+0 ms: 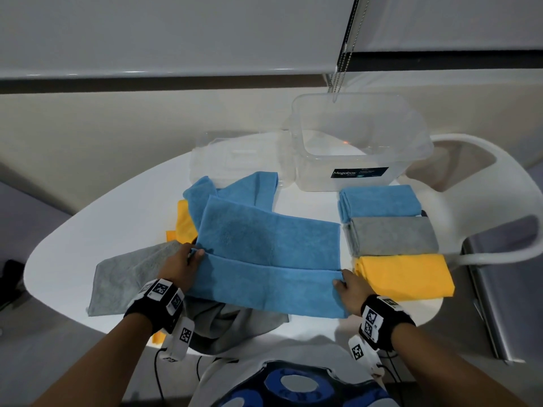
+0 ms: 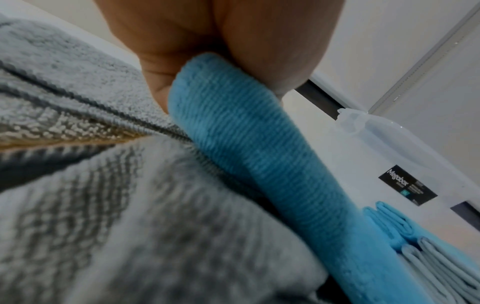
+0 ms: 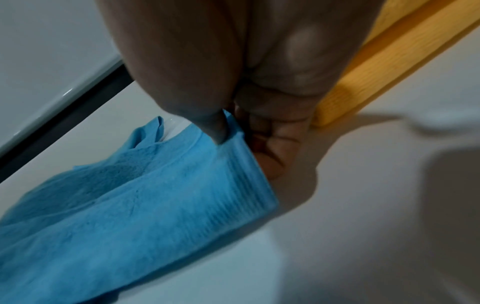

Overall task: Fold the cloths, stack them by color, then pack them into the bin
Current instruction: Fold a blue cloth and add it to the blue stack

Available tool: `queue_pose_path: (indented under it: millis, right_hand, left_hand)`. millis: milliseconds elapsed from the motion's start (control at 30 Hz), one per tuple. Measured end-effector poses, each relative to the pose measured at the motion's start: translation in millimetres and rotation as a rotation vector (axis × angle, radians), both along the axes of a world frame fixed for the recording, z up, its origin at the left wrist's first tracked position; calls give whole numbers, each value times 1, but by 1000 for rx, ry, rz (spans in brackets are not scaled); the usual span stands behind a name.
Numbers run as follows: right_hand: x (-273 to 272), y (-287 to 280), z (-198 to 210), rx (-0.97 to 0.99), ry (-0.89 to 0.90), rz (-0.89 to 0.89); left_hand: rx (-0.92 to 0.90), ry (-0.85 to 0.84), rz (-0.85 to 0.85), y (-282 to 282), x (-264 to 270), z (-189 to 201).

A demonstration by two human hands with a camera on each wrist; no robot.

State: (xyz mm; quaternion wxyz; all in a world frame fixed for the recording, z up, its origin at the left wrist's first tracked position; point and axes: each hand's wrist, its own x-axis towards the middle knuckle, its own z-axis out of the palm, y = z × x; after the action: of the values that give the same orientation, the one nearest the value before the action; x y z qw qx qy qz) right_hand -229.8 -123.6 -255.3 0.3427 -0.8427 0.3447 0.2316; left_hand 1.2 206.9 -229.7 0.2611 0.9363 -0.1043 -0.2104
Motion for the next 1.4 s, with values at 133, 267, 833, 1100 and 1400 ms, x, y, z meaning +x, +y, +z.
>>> queue_pose_path:
  millis: [133,267,833,1100,1400]
  right_hand:
    - [-3,4,7,34,34,5]
    - [0,9,21,16,79,69]
    - [-6,27,15,-258,65,704]
    - [5,16,18,-68,-35,422]
    - [15,3,23,-225,38,411]
  left_hand:
    - [-77,98,77,2,-1,5]
    - [-178,247,2,22,-2,10]
    - [-165,229,-207,53,-7,3]
    - [-283,408,-46,63,-4,3]
    - [-278,485,-17,59,0,11]
